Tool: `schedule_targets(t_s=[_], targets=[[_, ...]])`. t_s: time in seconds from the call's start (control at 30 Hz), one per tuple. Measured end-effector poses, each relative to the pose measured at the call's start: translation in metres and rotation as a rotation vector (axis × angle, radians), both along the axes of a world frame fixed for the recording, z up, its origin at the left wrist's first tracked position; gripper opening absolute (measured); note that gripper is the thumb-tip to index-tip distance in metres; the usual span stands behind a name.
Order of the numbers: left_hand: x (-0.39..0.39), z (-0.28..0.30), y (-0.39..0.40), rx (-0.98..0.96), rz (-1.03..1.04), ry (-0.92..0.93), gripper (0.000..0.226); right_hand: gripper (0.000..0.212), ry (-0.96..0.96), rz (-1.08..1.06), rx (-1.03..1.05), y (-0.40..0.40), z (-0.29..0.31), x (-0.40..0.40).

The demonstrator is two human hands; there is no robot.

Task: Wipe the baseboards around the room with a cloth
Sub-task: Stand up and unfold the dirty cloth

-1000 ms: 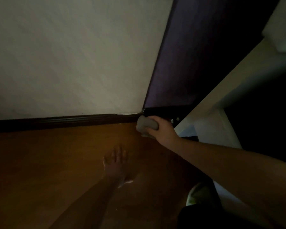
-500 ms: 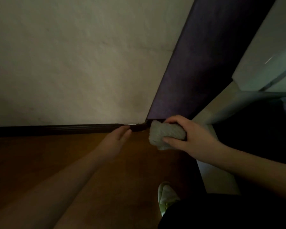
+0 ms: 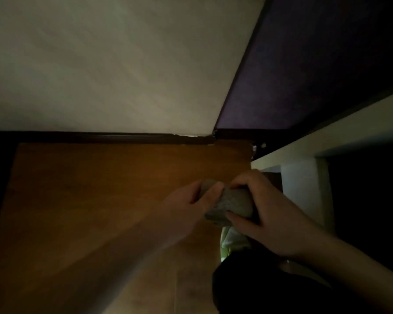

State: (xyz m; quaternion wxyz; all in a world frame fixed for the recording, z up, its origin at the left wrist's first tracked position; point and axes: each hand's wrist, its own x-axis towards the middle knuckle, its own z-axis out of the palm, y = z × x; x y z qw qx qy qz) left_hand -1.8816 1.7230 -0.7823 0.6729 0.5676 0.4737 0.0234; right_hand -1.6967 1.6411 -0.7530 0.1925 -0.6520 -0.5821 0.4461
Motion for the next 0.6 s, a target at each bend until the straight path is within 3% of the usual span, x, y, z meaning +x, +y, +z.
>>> schedule_targets(t_s=[0.1,0.27,0.43,0.6], targets=[[-0.006,-0.001,-0.014,-0.072,0.080,0.073,0.055,0.041,0.103,0.012,-0.112,-0.001,-0.014,-0.003],[-0.042,0.028,-0.047,-0.101,0.209,0.185,0.030,0.043,0.206,0.037,-0.291,-0.008,0.003,-0.028],[-0.087,0.109,-0.090,-0.179,0.479,0.151,0.036,0.047,0.266,0.032,-0.312,-0.026,0.089,-0.074],[-0.138,0.242,-0.106,-0.078,0.561,0.123,0.052,0.051,0.518,-0.085,-0.391,-0.046,0.201,-0.132]])
